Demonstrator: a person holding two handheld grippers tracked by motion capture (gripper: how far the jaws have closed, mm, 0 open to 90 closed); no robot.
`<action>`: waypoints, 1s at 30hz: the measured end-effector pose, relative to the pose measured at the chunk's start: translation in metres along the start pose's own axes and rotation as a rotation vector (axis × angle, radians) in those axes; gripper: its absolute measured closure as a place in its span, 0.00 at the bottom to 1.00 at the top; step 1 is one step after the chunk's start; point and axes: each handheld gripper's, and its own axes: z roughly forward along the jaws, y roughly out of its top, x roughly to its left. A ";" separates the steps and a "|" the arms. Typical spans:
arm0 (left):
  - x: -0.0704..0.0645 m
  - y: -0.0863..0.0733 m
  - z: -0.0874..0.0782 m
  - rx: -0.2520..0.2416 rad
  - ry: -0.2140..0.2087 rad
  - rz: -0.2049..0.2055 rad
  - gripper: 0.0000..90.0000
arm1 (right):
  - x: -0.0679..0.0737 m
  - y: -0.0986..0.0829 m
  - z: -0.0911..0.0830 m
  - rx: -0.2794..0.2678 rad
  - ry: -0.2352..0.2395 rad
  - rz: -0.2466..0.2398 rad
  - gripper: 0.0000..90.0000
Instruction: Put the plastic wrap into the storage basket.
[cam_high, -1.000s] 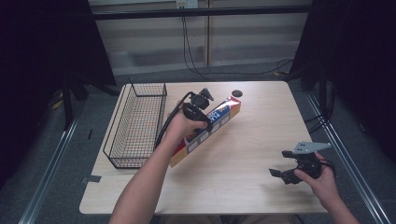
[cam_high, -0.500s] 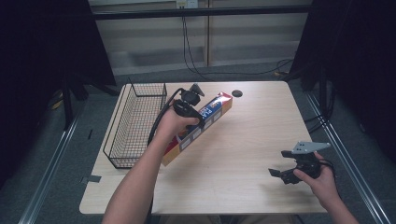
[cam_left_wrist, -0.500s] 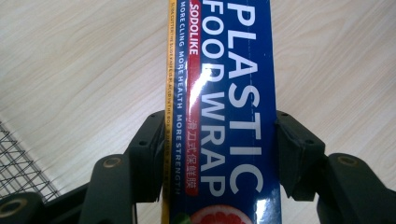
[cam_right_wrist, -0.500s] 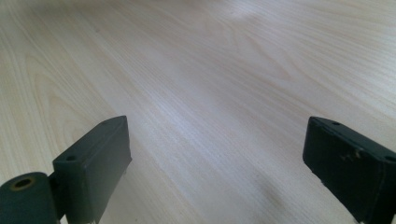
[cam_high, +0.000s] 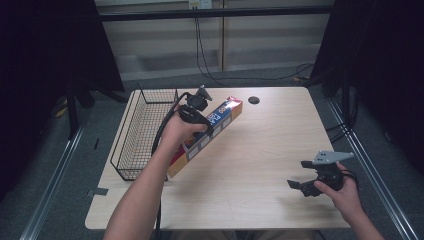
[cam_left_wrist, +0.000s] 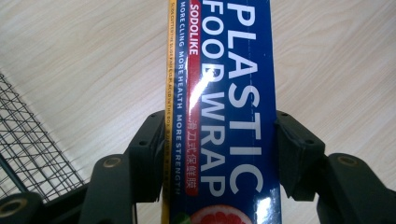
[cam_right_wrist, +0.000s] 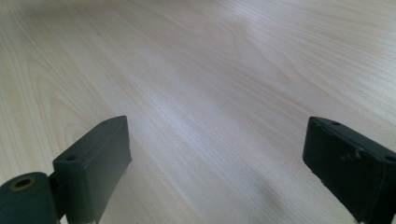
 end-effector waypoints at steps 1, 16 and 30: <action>0.000 0.000 -0.001 -0.004 -0.002 -0.006 0.48 | 0.000 0.000 0.000 -0.002 0.004 0.001 0.08; 0.011 -0.006 -0.014 -0.008 0.012 -0.051 0.48 | 0.001 0.001 0.000 0.001 -0.001 0.001 0.08; 0.024 -0.014 -0.025 -0.010 0.037 -0.110 0.48 | 0.000 0.002 0.000 -0.003 0.001 -0.001 0.08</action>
